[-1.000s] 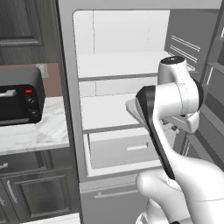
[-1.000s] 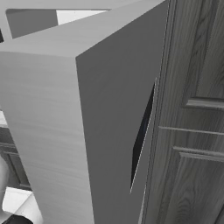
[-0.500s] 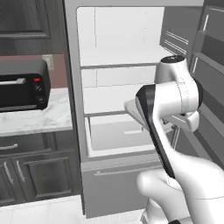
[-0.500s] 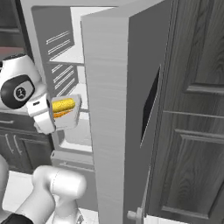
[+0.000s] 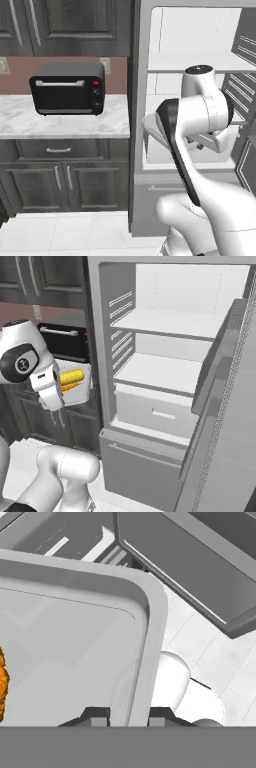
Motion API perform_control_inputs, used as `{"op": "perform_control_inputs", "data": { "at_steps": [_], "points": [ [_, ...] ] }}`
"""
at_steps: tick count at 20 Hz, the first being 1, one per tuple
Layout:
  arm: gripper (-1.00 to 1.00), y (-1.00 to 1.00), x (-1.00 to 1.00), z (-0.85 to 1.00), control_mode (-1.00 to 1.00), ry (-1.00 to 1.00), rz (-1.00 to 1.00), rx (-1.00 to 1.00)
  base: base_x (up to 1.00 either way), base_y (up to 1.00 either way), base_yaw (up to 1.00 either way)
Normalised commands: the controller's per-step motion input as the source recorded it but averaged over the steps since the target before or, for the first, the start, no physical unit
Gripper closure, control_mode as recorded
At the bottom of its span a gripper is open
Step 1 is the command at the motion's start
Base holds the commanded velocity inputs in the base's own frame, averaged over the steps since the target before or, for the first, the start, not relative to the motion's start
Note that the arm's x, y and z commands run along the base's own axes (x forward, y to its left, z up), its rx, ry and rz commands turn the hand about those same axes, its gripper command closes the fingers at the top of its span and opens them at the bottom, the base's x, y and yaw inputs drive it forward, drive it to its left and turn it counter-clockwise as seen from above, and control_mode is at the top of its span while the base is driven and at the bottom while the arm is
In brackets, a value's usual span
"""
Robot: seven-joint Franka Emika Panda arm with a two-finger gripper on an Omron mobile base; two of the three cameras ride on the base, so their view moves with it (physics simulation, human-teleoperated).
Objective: Place the tupperware containing the shrimp and corn meal in the microwave. Close the microwave door and press the start button to reheat the meal.
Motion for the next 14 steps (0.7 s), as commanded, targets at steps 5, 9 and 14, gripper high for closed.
{"op": "perform_control_inputs", "data": {
  "at_steps": [5,9,14],
  "points": [
    [1.0,0.0,0.0,0.0,1.0,0.0,0.0,0.0,0.0,0.49,0.45],
    [1.0,0.0,0.0,0.0,1.0,0.0,0.0,0.0,0.03,0.37,0.47],
    [1.0,0.0,0.0,0.0,1.0,0.0,0.0,0.0,0.03,0.35,0.48]
  ]
}}
